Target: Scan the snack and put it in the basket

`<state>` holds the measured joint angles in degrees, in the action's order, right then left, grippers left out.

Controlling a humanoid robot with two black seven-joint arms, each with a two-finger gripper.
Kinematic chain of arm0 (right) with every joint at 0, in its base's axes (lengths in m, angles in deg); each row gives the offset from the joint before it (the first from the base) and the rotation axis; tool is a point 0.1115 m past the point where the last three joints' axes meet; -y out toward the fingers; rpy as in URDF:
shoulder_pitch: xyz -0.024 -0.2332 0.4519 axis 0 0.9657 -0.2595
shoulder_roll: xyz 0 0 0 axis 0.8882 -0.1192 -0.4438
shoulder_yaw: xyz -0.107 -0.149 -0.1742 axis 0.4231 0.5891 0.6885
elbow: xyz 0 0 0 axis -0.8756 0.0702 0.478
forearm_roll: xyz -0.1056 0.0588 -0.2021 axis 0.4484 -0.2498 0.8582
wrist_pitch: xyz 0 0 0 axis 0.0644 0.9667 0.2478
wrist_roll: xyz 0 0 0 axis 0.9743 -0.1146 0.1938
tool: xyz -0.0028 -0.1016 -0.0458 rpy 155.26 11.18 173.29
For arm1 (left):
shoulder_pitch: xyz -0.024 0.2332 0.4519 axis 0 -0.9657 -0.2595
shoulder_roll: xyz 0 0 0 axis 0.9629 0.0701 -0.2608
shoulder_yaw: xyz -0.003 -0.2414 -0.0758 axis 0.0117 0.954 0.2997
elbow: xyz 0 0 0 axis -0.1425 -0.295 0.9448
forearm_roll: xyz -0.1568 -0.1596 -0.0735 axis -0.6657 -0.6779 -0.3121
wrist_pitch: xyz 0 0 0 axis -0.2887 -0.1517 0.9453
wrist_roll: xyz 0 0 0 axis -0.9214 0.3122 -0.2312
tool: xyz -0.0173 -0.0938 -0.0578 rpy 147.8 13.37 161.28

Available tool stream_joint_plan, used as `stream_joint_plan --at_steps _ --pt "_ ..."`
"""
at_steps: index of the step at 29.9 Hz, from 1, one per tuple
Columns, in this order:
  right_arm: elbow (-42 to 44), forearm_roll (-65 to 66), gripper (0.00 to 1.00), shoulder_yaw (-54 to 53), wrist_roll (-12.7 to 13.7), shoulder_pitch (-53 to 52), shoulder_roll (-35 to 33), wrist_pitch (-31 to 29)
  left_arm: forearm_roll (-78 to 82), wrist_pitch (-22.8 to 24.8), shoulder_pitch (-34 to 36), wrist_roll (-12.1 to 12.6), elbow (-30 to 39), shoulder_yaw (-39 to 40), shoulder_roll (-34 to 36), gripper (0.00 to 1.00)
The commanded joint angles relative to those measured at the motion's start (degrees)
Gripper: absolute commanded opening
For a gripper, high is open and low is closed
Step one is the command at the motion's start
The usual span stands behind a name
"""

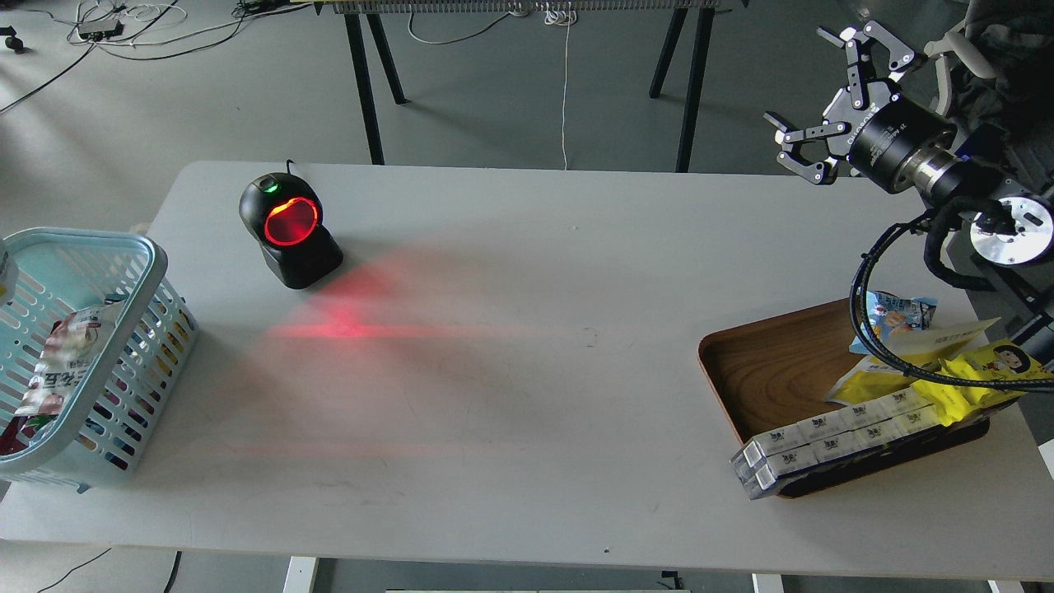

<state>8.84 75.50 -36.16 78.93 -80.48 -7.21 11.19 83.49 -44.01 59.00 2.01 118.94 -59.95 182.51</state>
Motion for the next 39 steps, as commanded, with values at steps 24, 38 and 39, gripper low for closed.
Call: stream_joint_plan --at_steps 24,38,39 --pt "-0.1 0.0 0.99 0.2 0.0 0.3 0.1 0.0 -8.6 -12.3 -0.2 0.0 -1.2 -20.6 -4.2 0.04" --pt "-0.1 0.0 0.99 0.3 0.0 0.5 0.2 0.0 -10.7 -12.3 0.0 -1.3 -1.4 -21.2 -3.8 0.89" --pt "-0.1 0.0 0.99 0.3 0.0 0.5 0.1 0.0 -10.7 -12.3 0.3 -1.4 -1.4 -21.1 -3.6 0.89"
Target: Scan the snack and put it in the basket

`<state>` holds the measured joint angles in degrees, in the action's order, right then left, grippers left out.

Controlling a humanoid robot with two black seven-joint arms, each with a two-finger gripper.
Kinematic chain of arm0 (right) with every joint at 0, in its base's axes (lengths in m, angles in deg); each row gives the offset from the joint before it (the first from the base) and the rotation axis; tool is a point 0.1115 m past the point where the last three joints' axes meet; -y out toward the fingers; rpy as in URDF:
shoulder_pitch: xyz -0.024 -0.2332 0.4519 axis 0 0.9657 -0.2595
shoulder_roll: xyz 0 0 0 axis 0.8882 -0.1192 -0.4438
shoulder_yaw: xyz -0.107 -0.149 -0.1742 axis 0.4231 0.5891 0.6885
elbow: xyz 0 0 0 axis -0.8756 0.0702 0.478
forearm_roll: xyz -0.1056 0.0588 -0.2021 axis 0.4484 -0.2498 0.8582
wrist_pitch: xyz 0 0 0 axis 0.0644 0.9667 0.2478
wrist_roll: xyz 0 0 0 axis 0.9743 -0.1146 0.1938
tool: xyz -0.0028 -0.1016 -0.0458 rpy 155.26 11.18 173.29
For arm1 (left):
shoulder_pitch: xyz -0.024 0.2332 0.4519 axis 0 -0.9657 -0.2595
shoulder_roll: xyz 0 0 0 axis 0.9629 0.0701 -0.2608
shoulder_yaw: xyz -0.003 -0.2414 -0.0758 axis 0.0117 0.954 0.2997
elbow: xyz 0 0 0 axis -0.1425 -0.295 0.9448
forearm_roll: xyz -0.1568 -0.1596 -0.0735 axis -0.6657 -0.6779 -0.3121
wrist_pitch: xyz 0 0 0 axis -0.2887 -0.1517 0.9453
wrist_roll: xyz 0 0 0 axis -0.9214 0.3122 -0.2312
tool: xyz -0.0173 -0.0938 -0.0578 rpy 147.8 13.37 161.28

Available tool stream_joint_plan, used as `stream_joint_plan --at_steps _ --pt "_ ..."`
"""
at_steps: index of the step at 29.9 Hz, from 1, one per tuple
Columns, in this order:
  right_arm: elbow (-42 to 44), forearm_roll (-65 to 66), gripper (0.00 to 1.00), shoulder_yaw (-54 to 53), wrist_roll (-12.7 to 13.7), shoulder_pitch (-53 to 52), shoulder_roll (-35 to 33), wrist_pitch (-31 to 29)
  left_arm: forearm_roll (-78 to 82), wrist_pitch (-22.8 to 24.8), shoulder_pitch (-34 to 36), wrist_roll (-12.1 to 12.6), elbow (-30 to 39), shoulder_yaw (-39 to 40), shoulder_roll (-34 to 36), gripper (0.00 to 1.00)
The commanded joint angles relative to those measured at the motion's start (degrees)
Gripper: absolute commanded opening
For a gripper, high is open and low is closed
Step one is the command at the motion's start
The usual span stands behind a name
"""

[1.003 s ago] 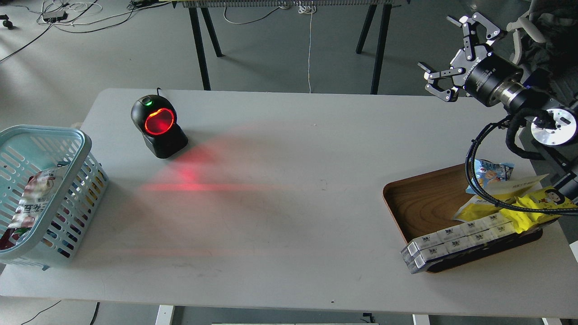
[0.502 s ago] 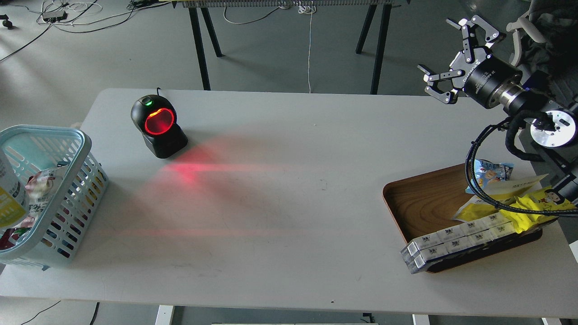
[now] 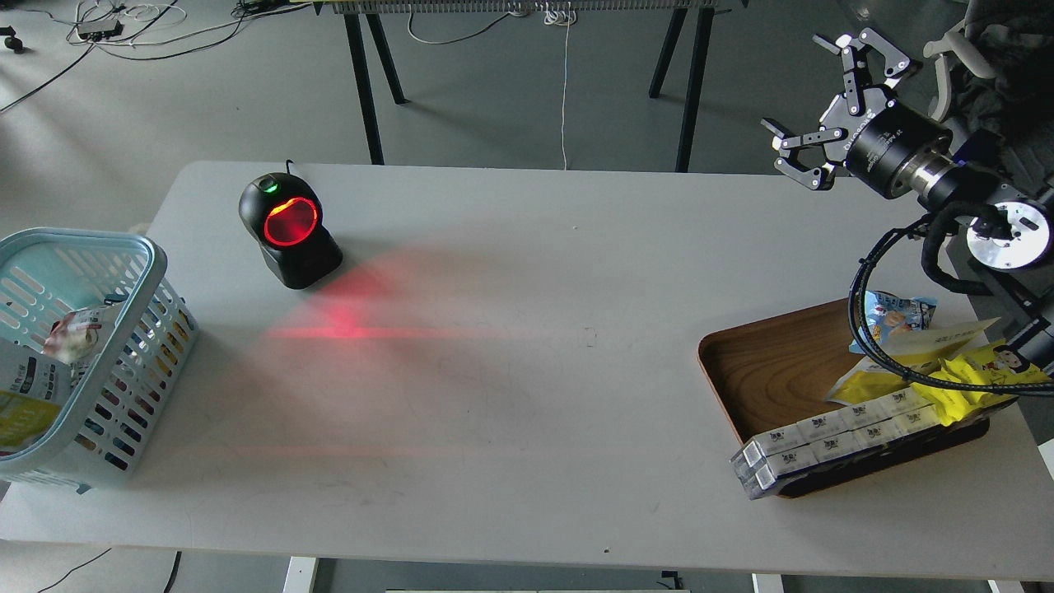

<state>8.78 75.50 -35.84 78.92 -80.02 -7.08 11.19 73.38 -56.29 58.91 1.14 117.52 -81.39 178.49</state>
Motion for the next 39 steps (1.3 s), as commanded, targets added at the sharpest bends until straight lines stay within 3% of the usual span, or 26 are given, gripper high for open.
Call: stream_joint_plan --at_steps 1,6,11,18,24,27,32,39 --pt "0.0 0.0 0.99 0.0 0.0 0.0 0.0 0.0 -0.6 0.0 0.5 -0.5 0.0 0.8 0.7 0.91" --pt "0.0 0.0 0.99 0.0 0.0 0.0 0.4 0.0 -0.8 0.0 0.9 -0.6 0.0 8.0 1.8 0.93" --pt "0.0 0.0 1.0 -0.2 0.1 -0.2 1.5 0.0 -8.6 0.0 0.7 -0.5 0.1 20.5 0.4 0.94" --pt "0.0 -0.1 1.0 -2.0 0.1 -0.5 1.7 0.4 -20.5 1.2 1.0 -0.5 -3.2 35.0 -13.0 0.94" --pt "-1.7 -0.2 1.0 -4.8 0.1 -0.5 0.7 0.8 -38.7 15.0 2.5 0.4 -6.8 48.0 -29.1 0.94" --pt "-1.7 -0.2 1.0 -7.4 0.1 0.2 0.6 0.8 -47.9 21.1 4.2 3.1 -12.0 52.6 -35.0 0.94" --pt "-2.2 -0.4 1.0 -8.4 -0.2 0.9 -1.2 0.8 -57.8 33.3 8.5 5.0 -21.8 53.4 -46.5 0.94" --pt "-6.8 -0.7 1.0 -14.1 -0.3 6.5 -1.2 0.8 -69.6 45.6 9.9 7.0 -31.9 53.6 -53.6 0.96"
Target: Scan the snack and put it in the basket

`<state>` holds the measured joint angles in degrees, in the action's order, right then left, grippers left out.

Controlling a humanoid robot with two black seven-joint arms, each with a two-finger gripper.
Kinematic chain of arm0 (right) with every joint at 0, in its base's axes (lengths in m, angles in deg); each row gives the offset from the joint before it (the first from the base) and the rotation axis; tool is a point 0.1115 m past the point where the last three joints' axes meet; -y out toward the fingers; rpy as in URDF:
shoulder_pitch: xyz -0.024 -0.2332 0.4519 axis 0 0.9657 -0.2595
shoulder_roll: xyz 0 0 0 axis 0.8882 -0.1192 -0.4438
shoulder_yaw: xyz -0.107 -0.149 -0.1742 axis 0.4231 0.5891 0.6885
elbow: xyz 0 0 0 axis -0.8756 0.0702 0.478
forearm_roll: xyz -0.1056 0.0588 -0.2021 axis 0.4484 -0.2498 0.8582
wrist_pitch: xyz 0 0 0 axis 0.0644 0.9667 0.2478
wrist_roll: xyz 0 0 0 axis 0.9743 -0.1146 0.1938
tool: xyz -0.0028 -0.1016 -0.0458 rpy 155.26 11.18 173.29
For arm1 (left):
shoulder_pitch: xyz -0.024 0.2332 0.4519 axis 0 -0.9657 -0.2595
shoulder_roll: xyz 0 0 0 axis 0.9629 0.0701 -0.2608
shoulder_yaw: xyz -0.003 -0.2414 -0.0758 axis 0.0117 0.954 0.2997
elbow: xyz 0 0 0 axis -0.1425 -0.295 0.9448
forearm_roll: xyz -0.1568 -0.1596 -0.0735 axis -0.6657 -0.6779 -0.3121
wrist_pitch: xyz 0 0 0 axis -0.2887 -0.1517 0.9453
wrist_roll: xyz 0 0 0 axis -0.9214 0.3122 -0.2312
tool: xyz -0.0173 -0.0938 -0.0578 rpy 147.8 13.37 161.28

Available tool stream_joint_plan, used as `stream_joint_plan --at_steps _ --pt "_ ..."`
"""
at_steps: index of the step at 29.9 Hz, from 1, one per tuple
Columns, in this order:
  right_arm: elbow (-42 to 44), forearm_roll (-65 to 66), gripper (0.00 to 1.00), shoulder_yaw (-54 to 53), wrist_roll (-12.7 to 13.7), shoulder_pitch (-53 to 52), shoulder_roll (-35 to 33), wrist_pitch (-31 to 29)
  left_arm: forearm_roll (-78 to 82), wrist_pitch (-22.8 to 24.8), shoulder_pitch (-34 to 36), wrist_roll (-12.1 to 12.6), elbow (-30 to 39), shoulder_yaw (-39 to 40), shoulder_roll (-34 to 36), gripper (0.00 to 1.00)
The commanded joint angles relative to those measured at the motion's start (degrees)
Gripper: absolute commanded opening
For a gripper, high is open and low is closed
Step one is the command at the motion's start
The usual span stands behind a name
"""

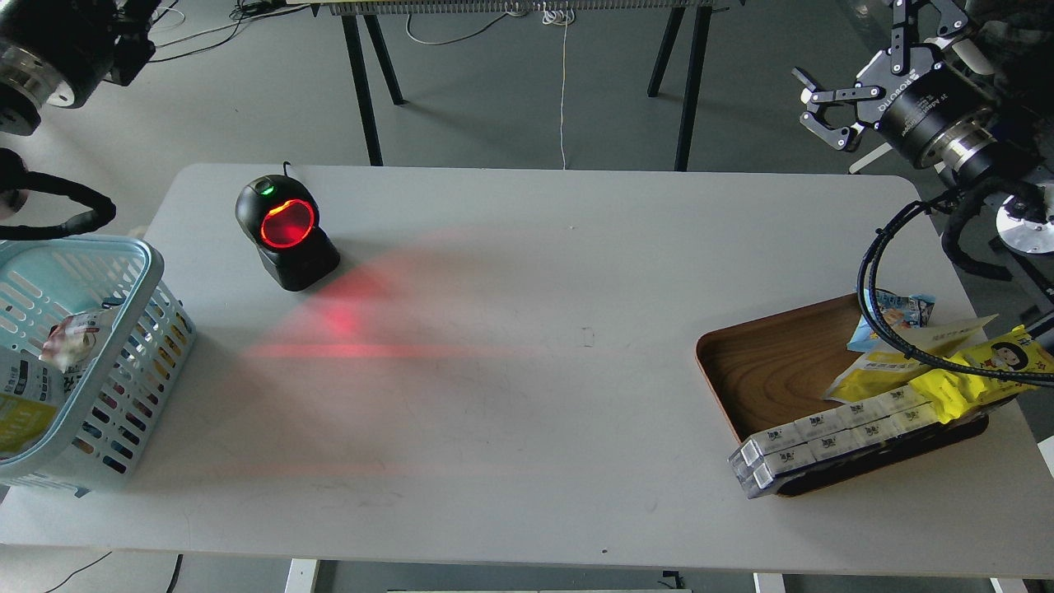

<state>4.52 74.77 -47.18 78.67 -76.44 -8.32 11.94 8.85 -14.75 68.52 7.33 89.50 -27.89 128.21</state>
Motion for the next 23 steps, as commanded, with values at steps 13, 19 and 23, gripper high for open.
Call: stream_joint_plan --at_steps 13,19,23 --pt "-6.9 0.3 1.0 -10.3 0.0 12.1 0.8 2.4 -27.8 14.5 0.2 10.0 -12.6 2.6 -12.7 0.99" --pt "-6.6 0.4 1.0 -10.2 -0.1 12.1 2.4 5.0 -28.4 14.5 0.8 13.1 -16.8 4.9 -13.5 0.99" --pt "-6.6 0.4 1.0 -10.1 -0.1 11.9 3.1 5.2 -28.4 14.5 0.9 13.1 -16.7 4.9 -13.5 0.99"
